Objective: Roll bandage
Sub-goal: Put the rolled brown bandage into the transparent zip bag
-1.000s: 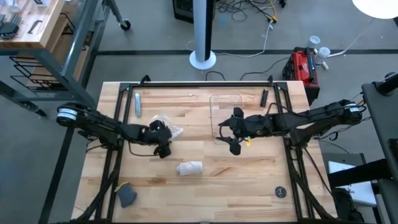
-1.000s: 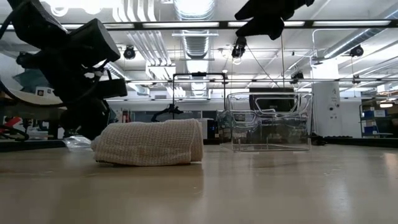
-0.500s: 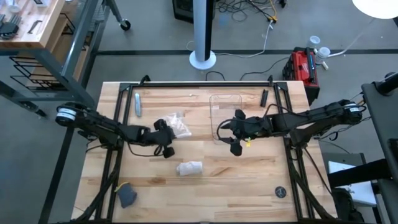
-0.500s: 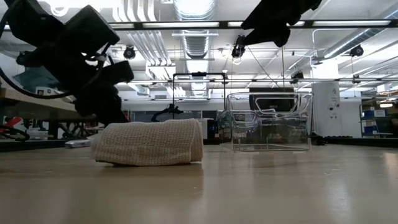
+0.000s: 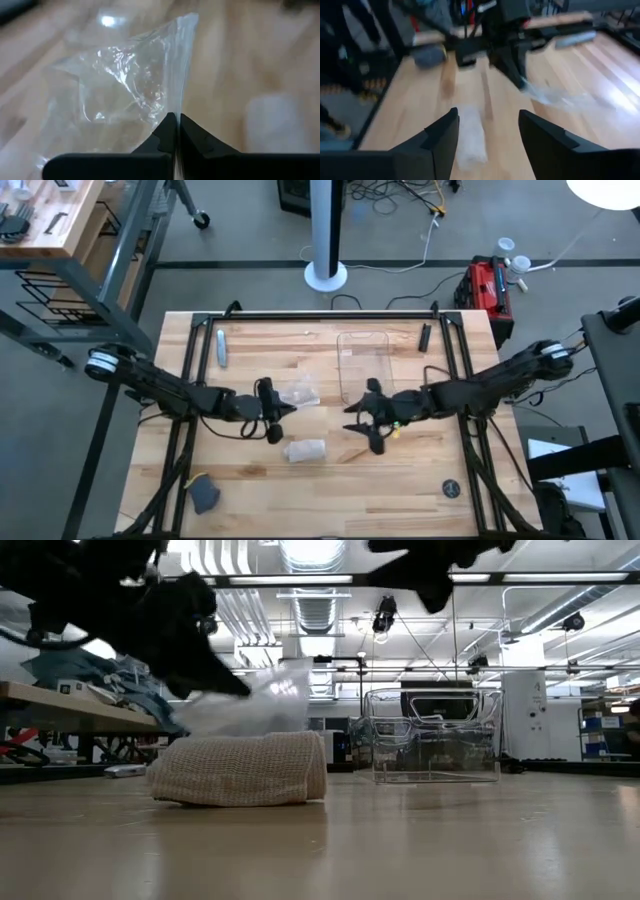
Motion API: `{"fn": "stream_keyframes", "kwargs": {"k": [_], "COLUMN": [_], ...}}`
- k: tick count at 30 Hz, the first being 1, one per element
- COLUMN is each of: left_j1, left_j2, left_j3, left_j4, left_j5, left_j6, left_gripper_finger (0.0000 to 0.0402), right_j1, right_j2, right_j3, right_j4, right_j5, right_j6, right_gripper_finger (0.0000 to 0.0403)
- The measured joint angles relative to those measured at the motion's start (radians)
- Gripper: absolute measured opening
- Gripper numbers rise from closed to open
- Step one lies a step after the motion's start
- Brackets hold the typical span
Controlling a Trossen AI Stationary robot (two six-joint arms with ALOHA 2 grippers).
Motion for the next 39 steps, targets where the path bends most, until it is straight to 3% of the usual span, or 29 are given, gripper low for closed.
{"fn": "stream_keyframes", "kwargs": {"k": [5, 7, 10, 15, 19, 29, 34, 39], "left_j1": [-0.024, -0.038, -0.064, -0.108, -0.139, -0.182, -0.208, -0.213], "left_j2": [-0.022, -0.022, -0.022, -0.022, -0.022, -0.018, -0.018, -0.017], "left_j3": [0.000, 0.000, 0.000, 0.000, 0.000, 0.005, 0.013, 0.013], "left_j4": [0.155, 0.214, 0.266, 0.270, 0.270, 0.271, 0.267, 0.266], "left_j5": [-0.041, -0.064, -0.128, -0.247, -0.319, -0.324, -0.313, -0.291], "left_j6": [0.079, 0.118, 0.169, 0.235, 0.278, 0.319, 0.337, 0.333], "left_gripper_finger": [0.0000, 0.0000, 0.0000, 0.0000, 0.0000, 0.0000, 0.0000, 0.0000], "right_j1": [0.000, 0.001, 0.002, 0.002, 0.001, -0.013, -0.010, -0.007], "right_j2": [0.166, 0.215, 0.272, 0.339, 0.377, 0.484, 0.522, 0.529], "right_j3": [-0.001, 0.016, 0.071, 0.168, 0.243, 0.421, 0.467, 0.477], "right_j4": [0.284, 0.318, 0.282, 0.219, 0.164, 0.007, -0.006, -0.006], "right_j5": [0.130, 0.194, 0.320, 0.411, 0.435, 0.456, 0.471, 0.462], "right_j6": [0.096, 0.100, 0.141, 0.196, 0.196, 0.193, 0.174, 0.141], "right_gripper_finger": [0.0190, 0.0187, 0.0183, 0.0180, 0.0180, 0.0168, 0.0124, 0.0031]}}
